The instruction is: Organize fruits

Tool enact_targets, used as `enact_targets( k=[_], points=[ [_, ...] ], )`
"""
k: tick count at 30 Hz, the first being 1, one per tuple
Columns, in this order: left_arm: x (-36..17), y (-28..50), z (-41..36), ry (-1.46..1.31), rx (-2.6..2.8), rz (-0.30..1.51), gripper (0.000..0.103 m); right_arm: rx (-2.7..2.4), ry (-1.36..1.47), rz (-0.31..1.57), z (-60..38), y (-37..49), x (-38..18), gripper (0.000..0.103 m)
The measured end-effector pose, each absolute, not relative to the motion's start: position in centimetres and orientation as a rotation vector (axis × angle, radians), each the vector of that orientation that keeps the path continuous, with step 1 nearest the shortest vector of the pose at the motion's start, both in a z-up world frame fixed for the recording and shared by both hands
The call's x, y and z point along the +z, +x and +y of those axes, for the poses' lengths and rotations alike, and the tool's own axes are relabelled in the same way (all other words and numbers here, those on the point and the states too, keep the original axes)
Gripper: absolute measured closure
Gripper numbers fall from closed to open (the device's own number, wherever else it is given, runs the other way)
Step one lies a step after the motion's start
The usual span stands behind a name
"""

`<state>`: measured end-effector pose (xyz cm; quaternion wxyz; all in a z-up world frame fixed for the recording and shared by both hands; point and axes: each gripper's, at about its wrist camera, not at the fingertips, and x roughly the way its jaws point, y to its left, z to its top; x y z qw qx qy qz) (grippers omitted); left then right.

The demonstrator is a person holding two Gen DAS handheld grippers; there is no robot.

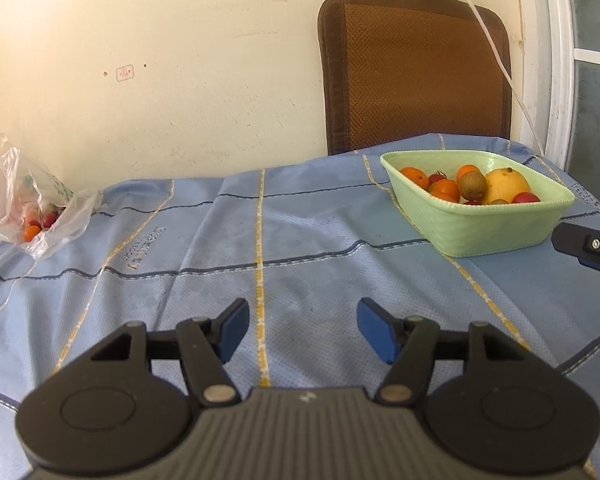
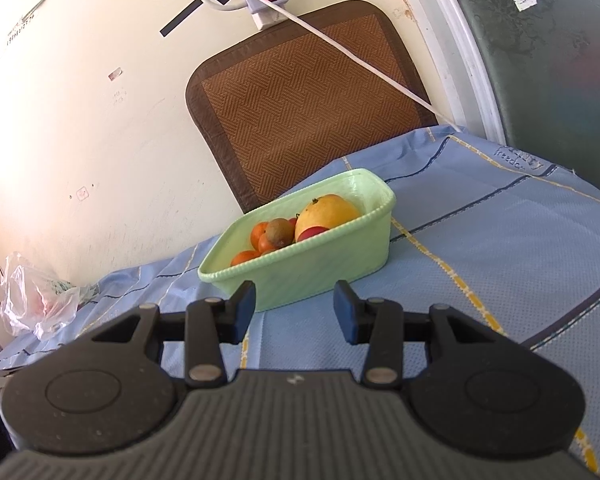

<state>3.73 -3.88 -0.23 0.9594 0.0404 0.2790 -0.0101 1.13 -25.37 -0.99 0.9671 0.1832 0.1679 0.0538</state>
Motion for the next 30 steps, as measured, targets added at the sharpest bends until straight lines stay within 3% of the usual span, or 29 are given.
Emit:
enact_targets(
  k=[9, 13, 27, 29, 30],
  points=[
    [-0.23, 3.75, -3.77, 0.076, -0.007, 0.565, 0.041, 0.118, 0.359, 0.344, -25.32, 1.14, -1.00, 0.057],
    [-0.26, 3.79, -3.82, 0.080, -0.002, 0.566, 0.041, 0.118, 0.353, 0.337, -25.30, 1.05, -0.96, 0.047],
    [-0.51, 4.35, -3.40, 0.054, -0.009, 0.607, 0.039, 0.133, 0.341, 0.339, -24.99, 0.99, -0.92, 0.045],
    [-0.52, 4.36, -3.39, 0.051, -0.012, 0.610, 0.029, 0.132, 0.342, 0.338, -24.94, 0.96, -0.91, 0.043],
    [-0.45, 4.30, -3.36, 0.049, -0.014, 0.606, 0.017, 0.130, 0.342, 0.336, -24.90, 0.92, -0.92, 0.043]
  ],
)
